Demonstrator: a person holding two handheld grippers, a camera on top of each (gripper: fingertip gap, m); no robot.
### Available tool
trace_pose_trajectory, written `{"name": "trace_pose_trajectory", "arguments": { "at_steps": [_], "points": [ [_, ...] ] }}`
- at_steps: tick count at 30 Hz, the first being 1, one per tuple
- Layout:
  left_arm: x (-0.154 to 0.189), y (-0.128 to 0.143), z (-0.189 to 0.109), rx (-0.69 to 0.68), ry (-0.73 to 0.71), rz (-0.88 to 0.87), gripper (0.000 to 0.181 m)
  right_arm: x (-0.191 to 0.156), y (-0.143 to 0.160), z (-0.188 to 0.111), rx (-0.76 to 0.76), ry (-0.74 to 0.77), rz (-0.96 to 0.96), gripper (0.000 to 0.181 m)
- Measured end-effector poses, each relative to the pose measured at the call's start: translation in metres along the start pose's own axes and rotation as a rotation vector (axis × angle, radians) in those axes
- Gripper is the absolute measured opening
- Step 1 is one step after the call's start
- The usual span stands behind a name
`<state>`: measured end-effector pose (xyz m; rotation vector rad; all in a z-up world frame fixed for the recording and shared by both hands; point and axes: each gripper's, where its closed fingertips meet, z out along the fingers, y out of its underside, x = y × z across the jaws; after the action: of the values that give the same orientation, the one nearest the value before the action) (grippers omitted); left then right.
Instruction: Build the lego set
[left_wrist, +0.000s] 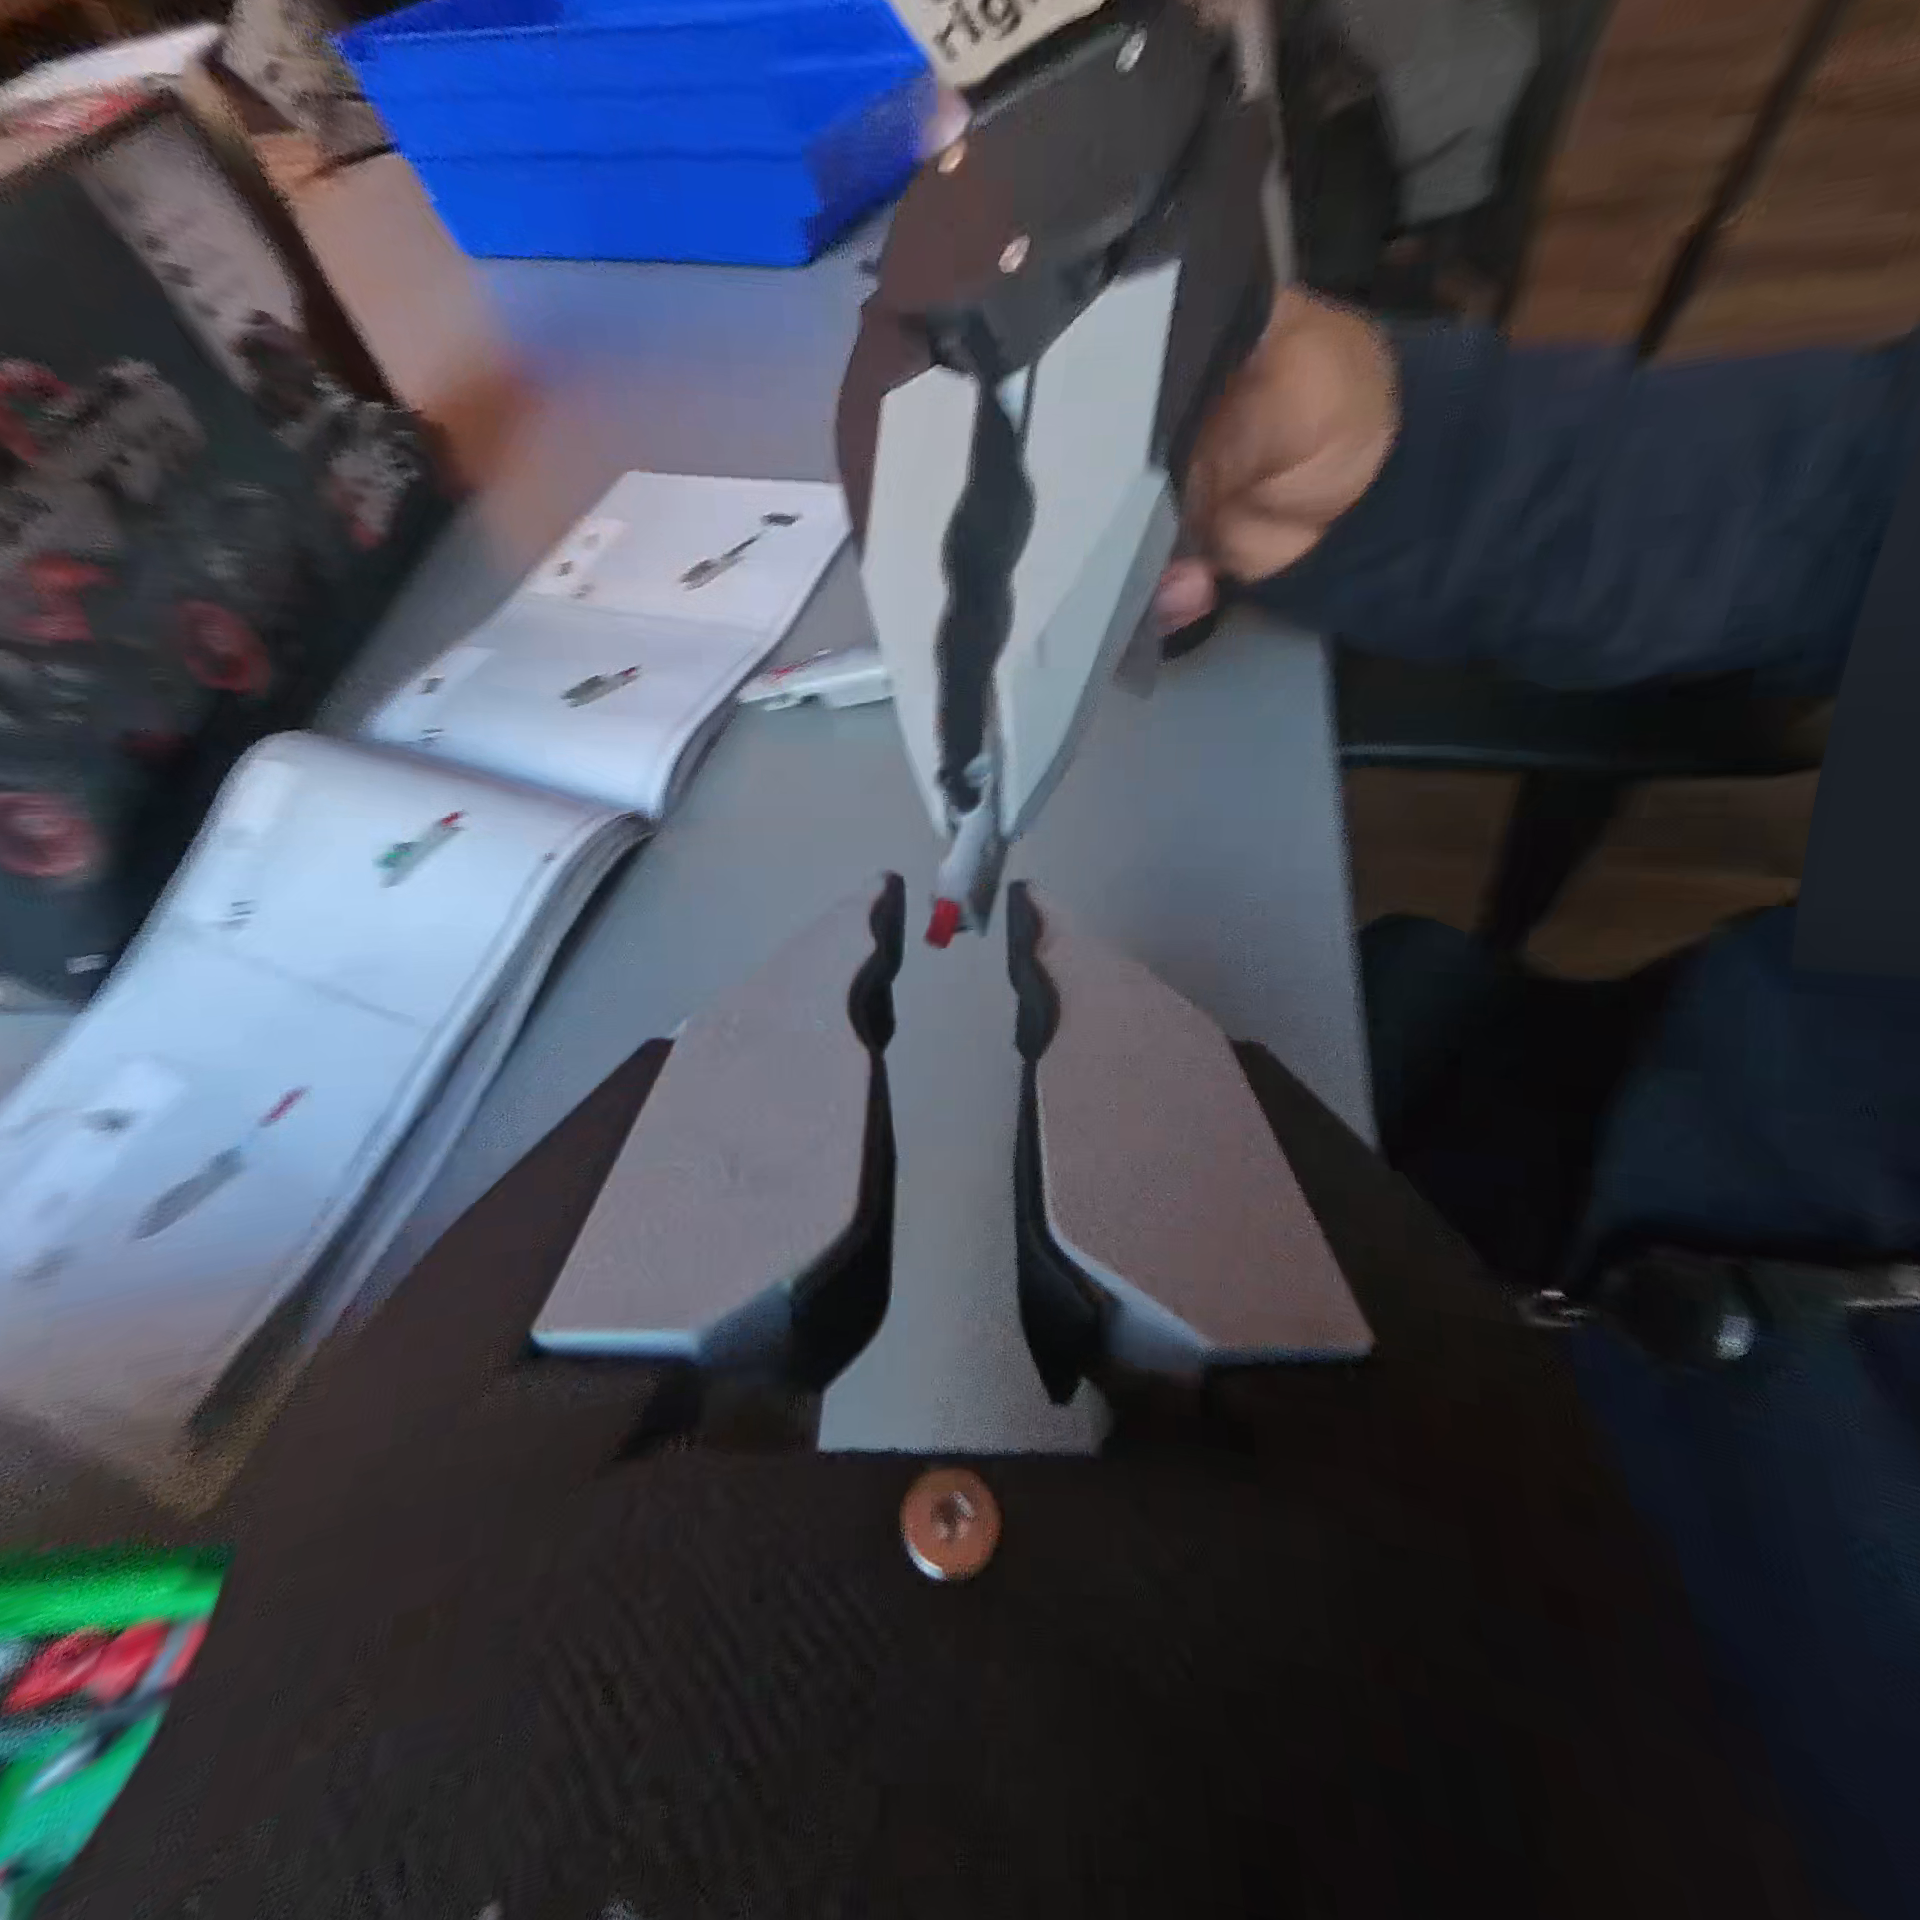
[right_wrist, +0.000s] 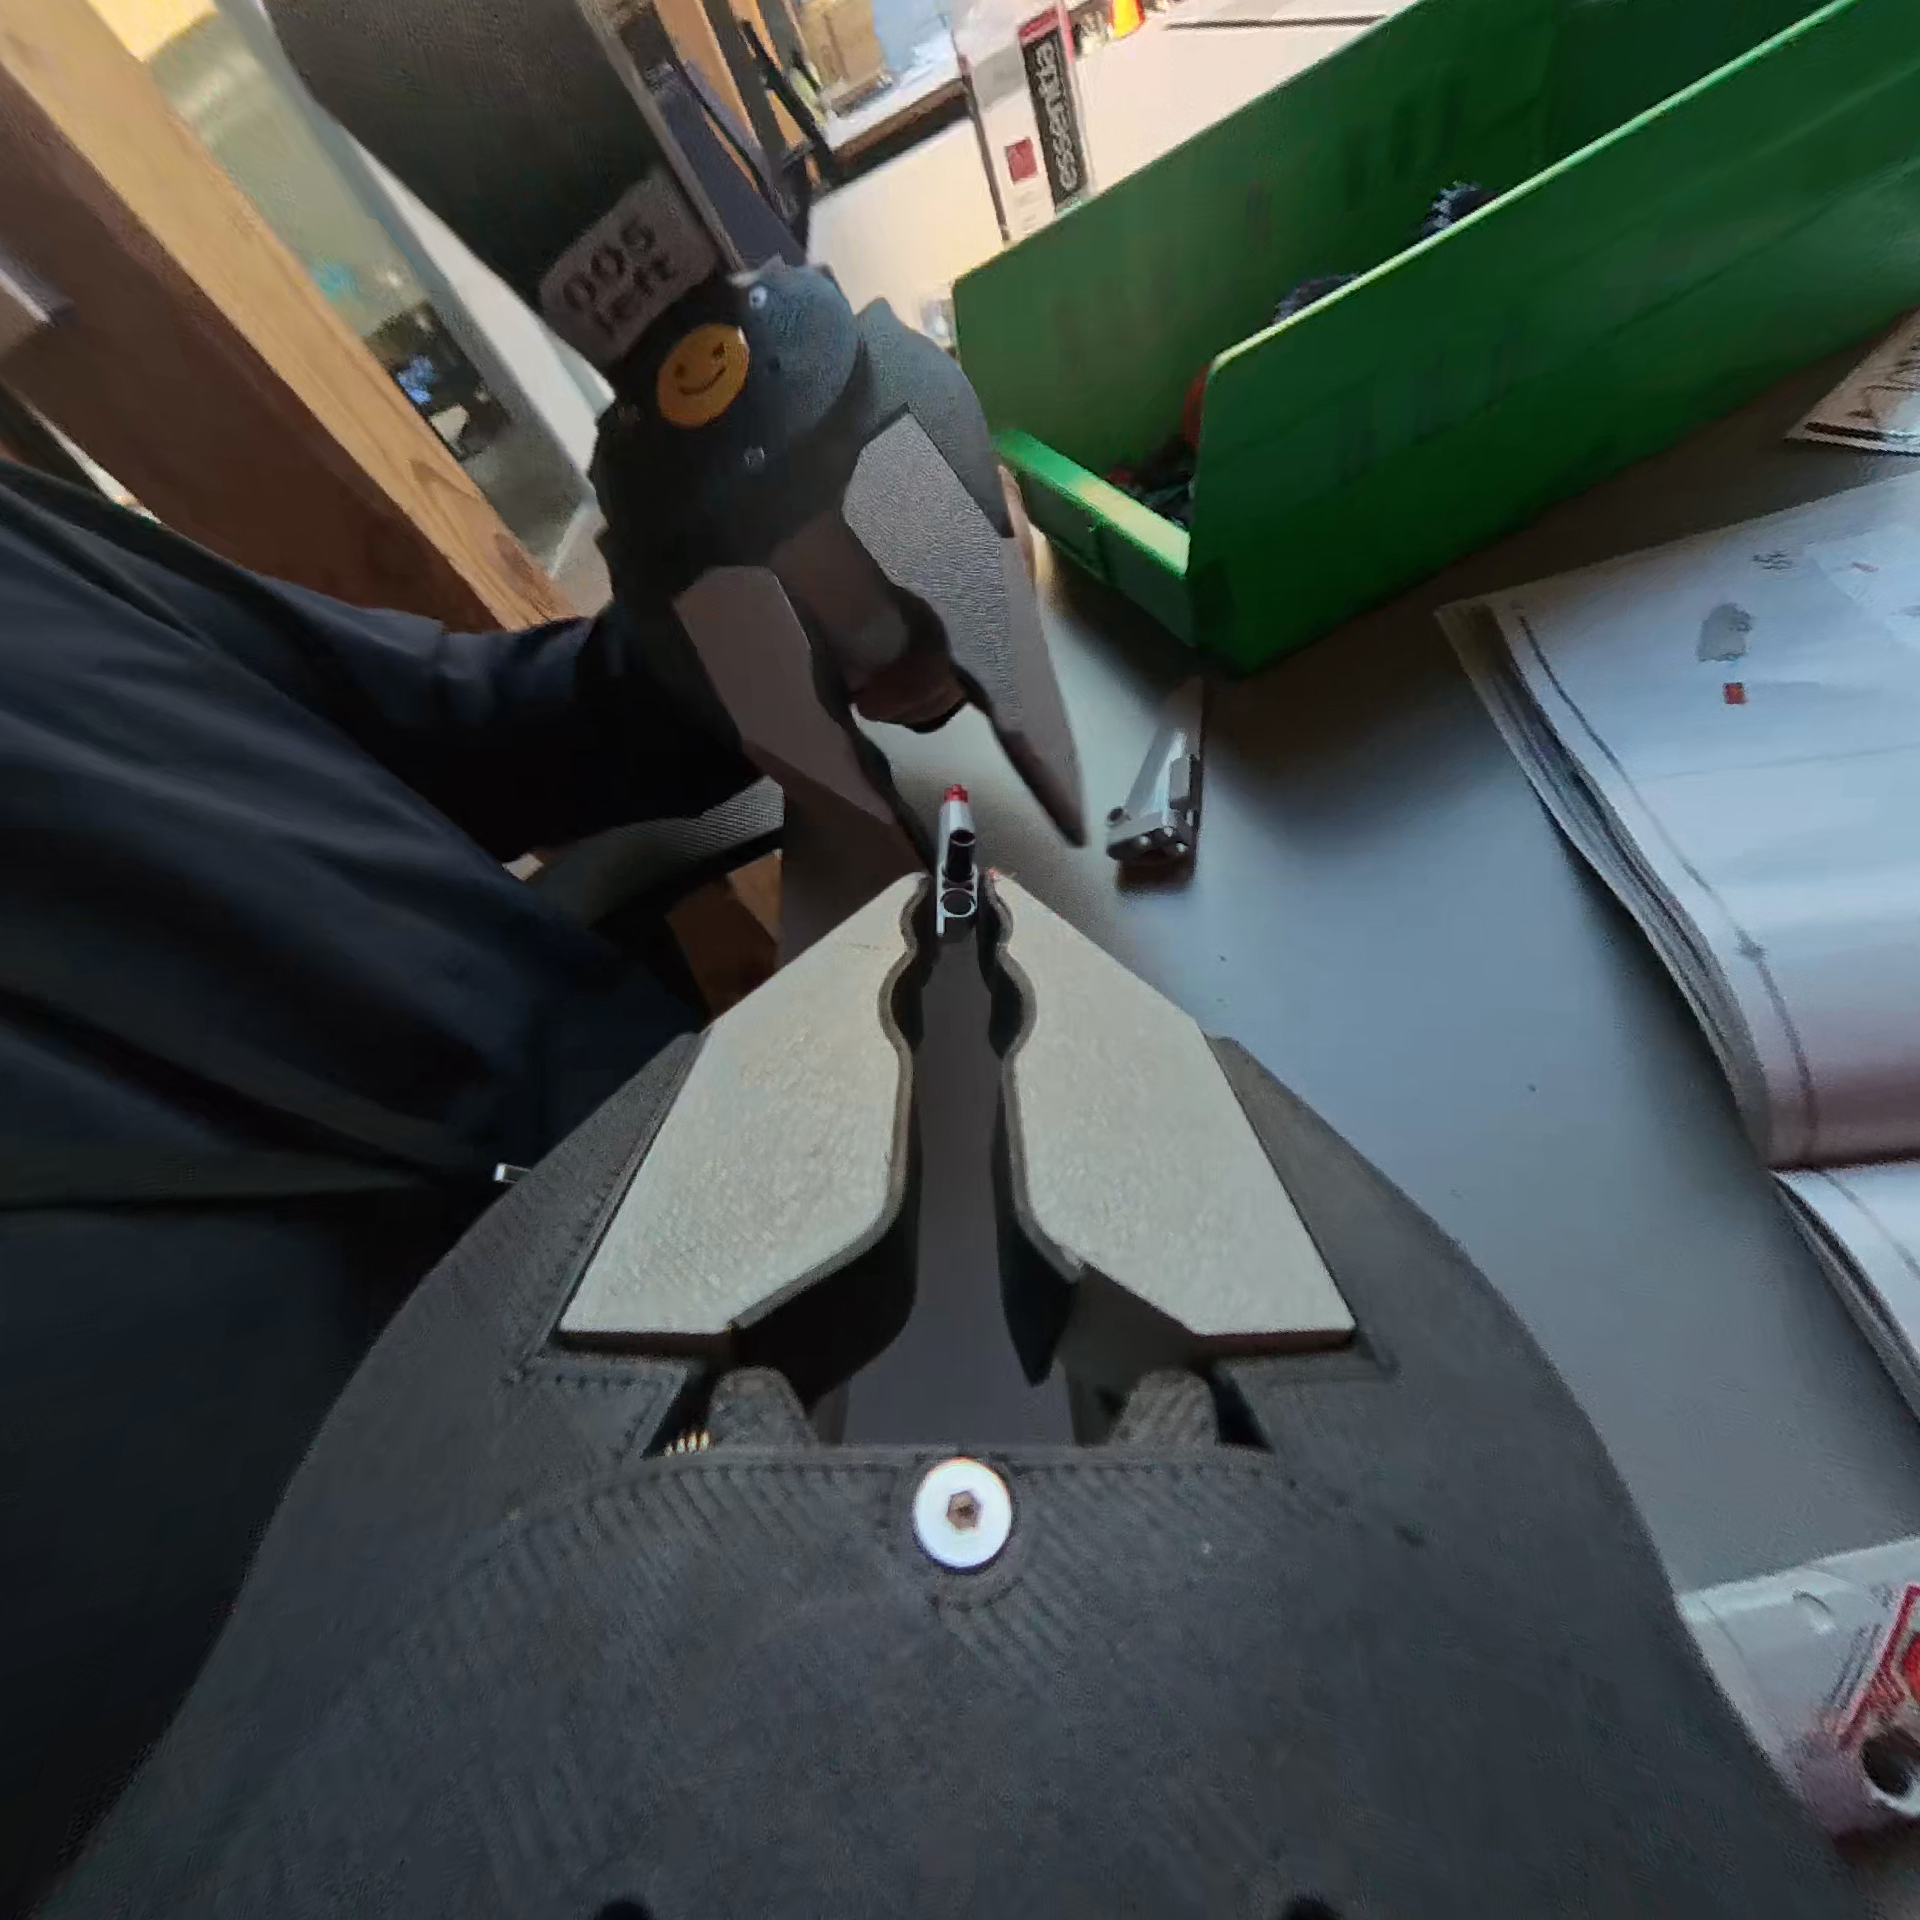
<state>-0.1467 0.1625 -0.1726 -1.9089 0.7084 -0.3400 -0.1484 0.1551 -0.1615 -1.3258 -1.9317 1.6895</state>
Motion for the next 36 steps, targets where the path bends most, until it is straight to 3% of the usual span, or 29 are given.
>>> {"name": "trace_pose_trajectory", "arguments": {
  "at_steps": [7,11,14,17,27,32,36],
  "points": [
    [0.006,0.004,0.002,0.048,0.189,-0.176,0.005,0.003,0.014,0.006,-0.077,0.043,-0.078,0.004],
    [0.005,0.008,0.003,0.051,0.212,-0.208,0.005,0.007,0.017,0.008,-0.092,0.049,-0.102,0.004],
    [0.007,0.013,0.004,0.039,0.238,-0.231,0.017,0.01,0.015,0.004,-0.074,0.086,-0.153,0.004],
    [0.006,0.009,0.002,0.058,0.223,-0.202,0.005,0.006,0.014,0.003,-0.067,0.056,-0.158,0.004],
    [0.013,0.007,0.003,0.064,0.219,-0.145,0.005,0.0,0.015,0.008,-0.069,0.025,-0.176,0.005],
    [0.01,0.018,0.006,0.012,0.186,-0.127,0.004,0.012,0.027,-0.012,-0.216,0.147,-0.227,0.011],
    [0.016,0.027,0.01,-0.058,0.254,-0.166,0.004,0.033,0.053,-0.034,-0.416,0.301,-0.269,0.013]
  ]
}}
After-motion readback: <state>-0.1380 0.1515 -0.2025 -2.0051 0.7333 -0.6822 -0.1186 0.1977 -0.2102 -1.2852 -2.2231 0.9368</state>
